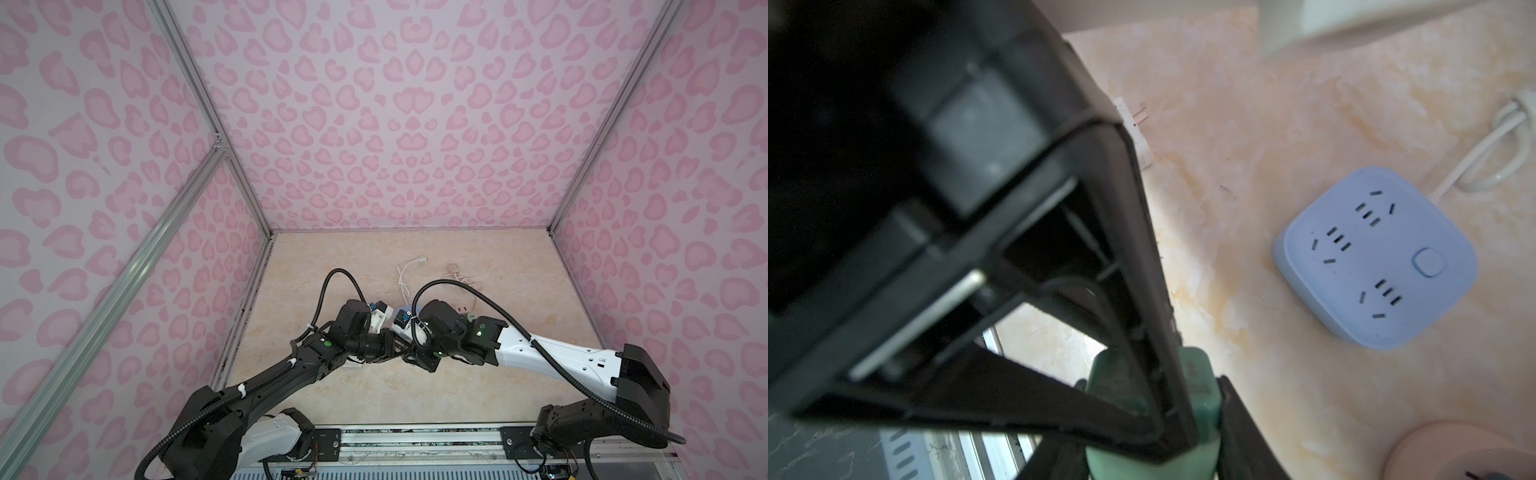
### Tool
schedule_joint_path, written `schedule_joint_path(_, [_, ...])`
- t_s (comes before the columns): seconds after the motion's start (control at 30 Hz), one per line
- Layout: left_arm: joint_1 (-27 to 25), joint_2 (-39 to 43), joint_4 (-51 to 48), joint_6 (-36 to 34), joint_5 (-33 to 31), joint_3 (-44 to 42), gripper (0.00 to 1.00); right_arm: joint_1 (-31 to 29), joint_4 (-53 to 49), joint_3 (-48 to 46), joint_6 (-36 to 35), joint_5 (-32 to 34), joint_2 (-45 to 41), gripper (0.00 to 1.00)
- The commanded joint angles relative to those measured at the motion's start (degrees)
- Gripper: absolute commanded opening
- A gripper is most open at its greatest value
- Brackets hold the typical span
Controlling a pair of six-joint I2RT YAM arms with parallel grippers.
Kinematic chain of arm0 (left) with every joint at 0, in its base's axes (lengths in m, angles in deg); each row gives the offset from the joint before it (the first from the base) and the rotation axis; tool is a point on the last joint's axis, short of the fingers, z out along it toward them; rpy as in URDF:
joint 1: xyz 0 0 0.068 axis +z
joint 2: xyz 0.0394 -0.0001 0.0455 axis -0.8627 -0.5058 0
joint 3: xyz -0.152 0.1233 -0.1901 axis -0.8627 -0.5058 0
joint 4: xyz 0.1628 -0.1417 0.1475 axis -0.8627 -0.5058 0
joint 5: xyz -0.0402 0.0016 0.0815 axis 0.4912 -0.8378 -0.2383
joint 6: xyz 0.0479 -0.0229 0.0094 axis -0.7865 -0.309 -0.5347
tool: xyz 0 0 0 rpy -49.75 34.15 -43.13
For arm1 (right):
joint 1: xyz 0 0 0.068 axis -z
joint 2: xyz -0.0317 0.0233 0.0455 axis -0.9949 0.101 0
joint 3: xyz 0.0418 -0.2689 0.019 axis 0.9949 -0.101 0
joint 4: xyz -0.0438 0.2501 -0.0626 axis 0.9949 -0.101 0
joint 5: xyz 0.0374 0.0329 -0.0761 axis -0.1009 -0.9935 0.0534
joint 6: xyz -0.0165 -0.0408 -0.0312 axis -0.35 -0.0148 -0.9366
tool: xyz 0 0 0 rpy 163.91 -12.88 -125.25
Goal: Insert the plug
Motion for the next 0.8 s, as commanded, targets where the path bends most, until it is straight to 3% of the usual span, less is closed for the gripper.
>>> schedule_joint_path(0.0, [-0.08,-0.15,0.82,1.11,0.58,0.17,0.03,0.38,4.27,0.5,0.99,2.08,0.83,0.45])
schedule_joint_path(0.3, [0.02,-0.58,-0.77,3.35,-3.09,3.03,0.03,3.62,5.74,-0.81,4.28,0.29,-2.83,0.69])
schedule_joint_path(0.53, [0.16,-1.65,-1.98,6.84,-4.58,6.0,0.02,7.92,11.72,-3.5,6.86,-3.33,-8.34,0.71])
schedule_joint_path(0.77, [1.72,-0.52,-2.93,11.41,-2.87,8.76,0.02,12.18,15.48,-7.18,9.64,-2.72,-14.87,0.7])
